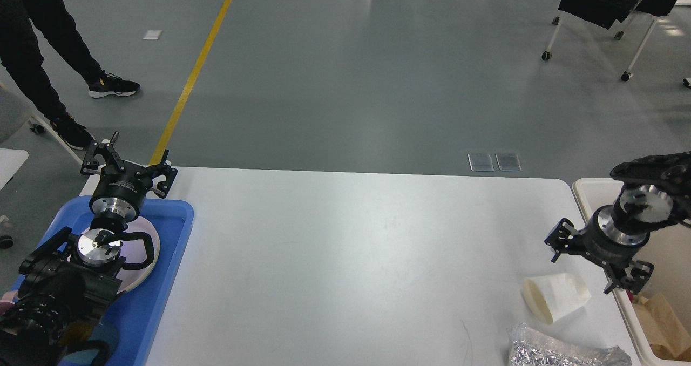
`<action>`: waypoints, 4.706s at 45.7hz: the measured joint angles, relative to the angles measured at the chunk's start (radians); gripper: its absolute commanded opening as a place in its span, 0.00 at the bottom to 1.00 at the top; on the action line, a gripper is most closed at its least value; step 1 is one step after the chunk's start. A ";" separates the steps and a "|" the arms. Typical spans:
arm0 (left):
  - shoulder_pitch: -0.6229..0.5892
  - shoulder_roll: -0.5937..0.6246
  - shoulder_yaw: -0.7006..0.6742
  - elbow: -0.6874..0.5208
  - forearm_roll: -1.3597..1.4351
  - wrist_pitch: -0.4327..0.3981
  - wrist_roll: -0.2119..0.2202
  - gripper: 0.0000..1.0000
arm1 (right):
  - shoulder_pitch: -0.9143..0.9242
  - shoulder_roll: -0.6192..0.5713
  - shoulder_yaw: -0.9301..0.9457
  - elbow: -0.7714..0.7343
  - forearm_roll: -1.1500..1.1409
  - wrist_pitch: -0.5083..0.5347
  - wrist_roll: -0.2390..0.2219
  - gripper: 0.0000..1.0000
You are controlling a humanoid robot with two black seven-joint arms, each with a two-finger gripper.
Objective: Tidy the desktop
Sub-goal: 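Lower the right gripper and grasp the white paper cup, then lift the white paper cup and drop it into the white box, then lower the right gripper and grasp the remaining crumpled foil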
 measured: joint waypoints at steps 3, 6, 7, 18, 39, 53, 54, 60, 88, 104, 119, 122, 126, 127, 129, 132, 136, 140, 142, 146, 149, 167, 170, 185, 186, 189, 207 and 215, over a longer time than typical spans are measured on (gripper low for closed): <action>0.000 0.000 0.000 0.000 0.000 0.000 0.000 0.96 | -0.058 -0.002 0.039 -0.001 0.001 -0.065 0.000 1.00; 0.000 0.000 0.000 0.000 0.000 0.000 0.000 0.96 | -0.105 -0.003 0.086 -0.004 0.001 -0.099 0.000 1.00; 0.000 0.000 0.000 0.000 0.000 0.000 0.000 0.96 | -0.117 -0.003 0.101 -0.005 0.001 -0.106 0.000 1.00; 0.000 0.000 0.000 0.000 -0.001 0.000 0.000 0.96 | -0.193 -0.005 0.244 -0.028 0.001 -0.161 0.000 1.00; 0.000 0.000 0.000 0.000 0.000 0.000 0.001 0.96 | -0.238 0.005 0.292 -0.053 -0.001 -0.275 0.002 0.23; 0.000 0.000 0.000 0.000 0.000 0.000 0.000 0.96 | -0.245 0.015 0.300 -0.039 -0.001 -0.307 0.001 0.00; 0.000 0.000 0.000 0.000 0.000 0.000 0.000 0.96 | -0.242 0.016 0.300 -0.038 -0.001 -0.307 0.002 0.00; 0.000 0.000 0.000 0.000 0.000 0.000 0.000 0.96 | -0.214 0.016 0.301 -0.026 -0.001 -0.309 0.002 0.00; 0.000 0.000 0.000 0.000 0.000 0.000 0.000 0.96 | 0.286 -0.279 0.299 0.358 -0.002 -0.235 -0.009 0.00; 0.000 0.000 0.000 0.000 0.000 0.000 0.000 0.96 | 0.462 -0.405 0.279 0.307 -0.005 -0.104 -0.006 0.00; 0.000 0.000 0.000 0.000 0.000 0.000 0.001 0.96 | 0.035 -0.307 0.273 -0.056 -0.008 -0.420 -0.001 0.00; 0.000 0.000 0.000 0.000 -0.001 0.000 0.001 0.96 | -0.047 -0.265 0.276 -0.135 -0.008 -0.460 -0.001 0.36; 0.000 0.000 0.000 0.000 -0.001 0.000 0.000 0.96 | -0.137 -0.211 0.275 -0.245 -0.008 -0.476 0.000 1.00; 0.000 0.000 0.000 0.000 -0.001 0.000 0.000 0.96 | -0.156 -0.198 0.273 -0.270 -0.009 -0.478 0.000 1.00; 0.000 0.000 0.000 0.000 -0.001 0.000 0.000 0.96 | -0.196 -0.171 0.269 -0.323 -0.012 -0.479 0.000 1.00; 0.000 0.000 0.000 0.000 -0.001 0.000 0.000 0.96 | -0.244 -0.140 0.265 -0.382 -0.015 -0.480 0.000 1.00; 0.000 0.000 0.000 0.000 -0.001 0.000 0.000 0.96 | -0.277 -0.121 0.264 -0.412 -0.016 -0.480 0.000 1.00; 0.000 0.000 0.000 0.000 -0.001 0.000 0.000 0.96 | -0.287 -0.115 0.264 -0.417 -0.016 -0.479 0.000 1.00; 0.000 0.000 0.000 0.000 -0.001 0.000 0.000 0.96 | -0.285 -0.114 0.265 -0.413 -0.016 -0.477 0.000 1.00; 0.000 0.000 0.000 0.000 -0.001 0.000 0.000 0.96 | -0.256 -0.111 0.265 -0.373 -0.012 -0.467 0.000 1.00; 0.000 0.000 0.000 0.000 0.000 0.000 0.000 0.96 | -0.195 -0.114 0.263 -0.311 -0.011 -0.460 0.000 1.00; 0.000 0.000 0.000 0.000 0.000 0.000 0.001 0.96 | 0.419 -0.006 -0.064 0.191 -0.123 -0.235 0.000 1.00; 0.000 0.000 0.000 0.000 0.000 0.000 0.001 0.96 | 0.513 0.020 -0.093 0.244 -0.122 -0.136 0.001 1.00; 0.000 0.000 0.000 0.000 -0.001 0.000 0.000 0.96 | 0.779 0.093 -0.113 0.405 -0.116 0.399 0.002 1.00; 0.000 0.000 0.000 0.000 -0.001 0.000 0.000 0.96 | 0.783 0.092 -0.114 0.414 -0.116 0.412 0.002 1.00; 0.000 0.000 0.000 0.000 -0.001 0.000 0.000 0.96 | 0.784 0.087 -0.121 0.431 -0.116 0.440 0.002 1.00; 0.000 0.000 0.000 0.000 -0.001 0.000 0.000 0.96 | 0.287 0.040 -0.052 0.404 -0.128 0.349 0.001 1.00; 0.000 0.000 0.000 0.000 -0.001 0.000 0.000 0.96 | 0.137 0.039 0.027 0.383 -0.130 0.314 0.002 1.00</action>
